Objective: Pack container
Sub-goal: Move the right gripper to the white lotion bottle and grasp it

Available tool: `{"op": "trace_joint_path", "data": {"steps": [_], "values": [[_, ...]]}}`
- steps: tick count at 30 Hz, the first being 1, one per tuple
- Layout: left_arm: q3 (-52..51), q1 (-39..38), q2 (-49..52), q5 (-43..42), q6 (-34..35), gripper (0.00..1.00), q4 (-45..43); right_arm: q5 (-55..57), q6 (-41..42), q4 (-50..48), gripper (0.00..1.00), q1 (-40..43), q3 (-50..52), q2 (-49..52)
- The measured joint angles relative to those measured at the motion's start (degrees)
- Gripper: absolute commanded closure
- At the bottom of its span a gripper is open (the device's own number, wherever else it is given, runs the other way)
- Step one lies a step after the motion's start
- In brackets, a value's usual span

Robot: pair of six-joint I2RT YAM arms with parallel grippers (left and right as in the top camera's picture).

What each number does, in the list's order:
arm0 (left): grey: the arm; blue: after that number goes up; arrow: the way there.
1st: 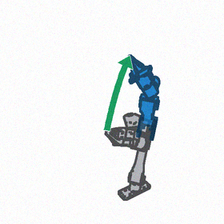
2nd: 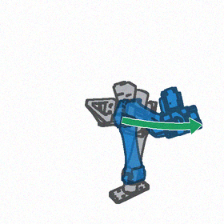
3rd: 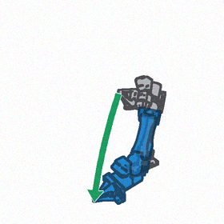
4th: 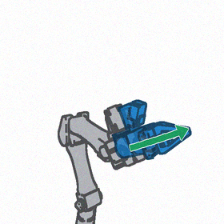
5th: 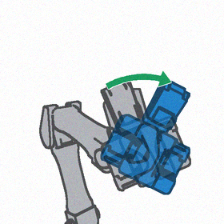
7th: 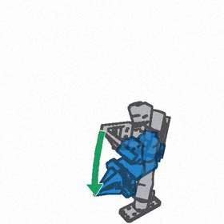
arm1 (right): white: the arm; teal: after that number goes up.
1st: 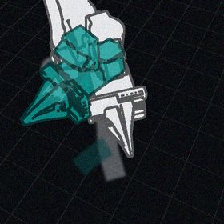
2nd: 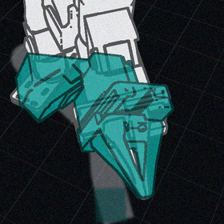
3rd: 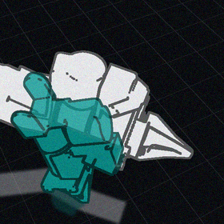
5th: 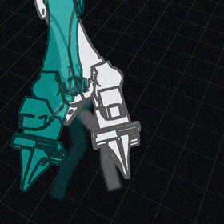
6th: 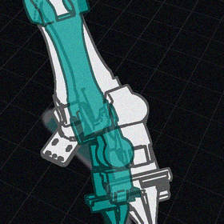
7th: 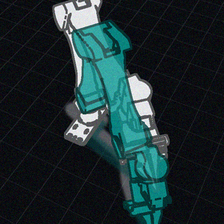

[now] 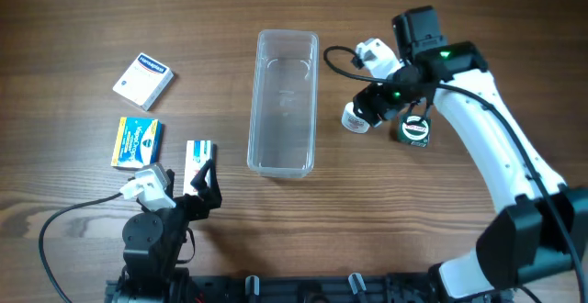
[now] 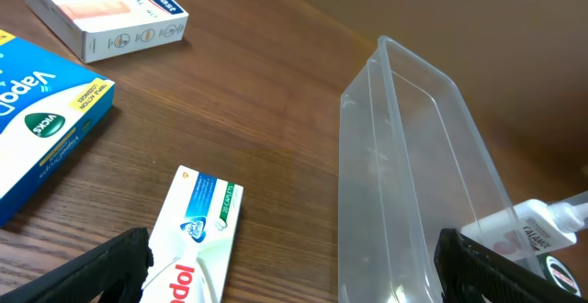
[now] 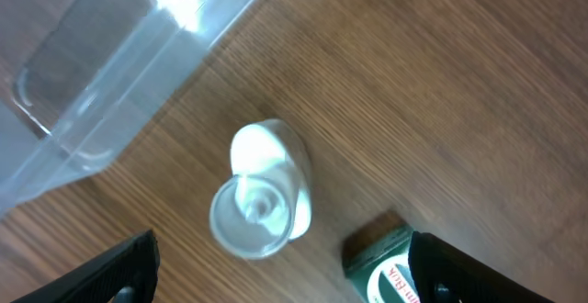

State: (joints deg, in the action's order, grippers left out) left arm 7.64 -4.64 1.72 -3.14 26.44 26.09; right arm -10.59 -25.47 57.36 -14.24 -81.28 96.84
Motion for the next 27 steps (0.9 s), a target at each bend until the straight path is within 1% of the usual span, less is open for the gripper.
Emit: {"op": "trace_joint_path", "data": {"steps": [2, 8, 12, 15, 16, 19, 23, 24, 27], "values": [[0.0, 0.0, 0.0, 0.0, 0.0, 0.0, 0.0, 0.22, -1.25, -1.01, 0.25, 0.02, 0.0, 1.29], [0.0, 0.0, 0.0, 0.0, 0.0, 0.0, -0.02, 0.94, -3.34, -2.69, 0.29, -3.23, 0.17, 4.92], [0.0, 0.0, 0.0, 0.0, 0.0, 0.0, 0.0, 4.24, -3.37, -3.67, 0.36, -4.81, 0.17, 6.56], [0.0, 0.0, 0.0, 0.0, 0.0, 0.0, 0.0, 5.77, -3.54, -3.69, 0.44, -4.85, 0.24, 8.13], [0.0, 0.0, 0.0, 0.0, 0.0, 0.0, 0.0, 5.97, -3.63, -3.72, 0.51, -4.85, 0.24, 8.17], [0.0, 0.0, 0.0, 0.0, 0.0, 0.0, 0.0, 6.19, -3.78, -3.69, 0.64, -4.85, 0.24, 8.2], [0.0, 0.0, 0.0, 0.0, 0.0, 0.0, 0.0, 6.4, -3.1, -3.74, 0.71, -4.85, 0.24, 8.2], [0.0, 0.0, 0.0, 0.0, 0.0, 0.0, 0.0, 6.4, -2.93, -3.8, 0.75, -4.85, 0.24, 8.2], [0.0, 0.0, 0.0, 0.0, 0.0, 0.0, 0.0, 6.43, -2.64, -3.87, 0.78, -4.85, 0.24, 8.2]]}}
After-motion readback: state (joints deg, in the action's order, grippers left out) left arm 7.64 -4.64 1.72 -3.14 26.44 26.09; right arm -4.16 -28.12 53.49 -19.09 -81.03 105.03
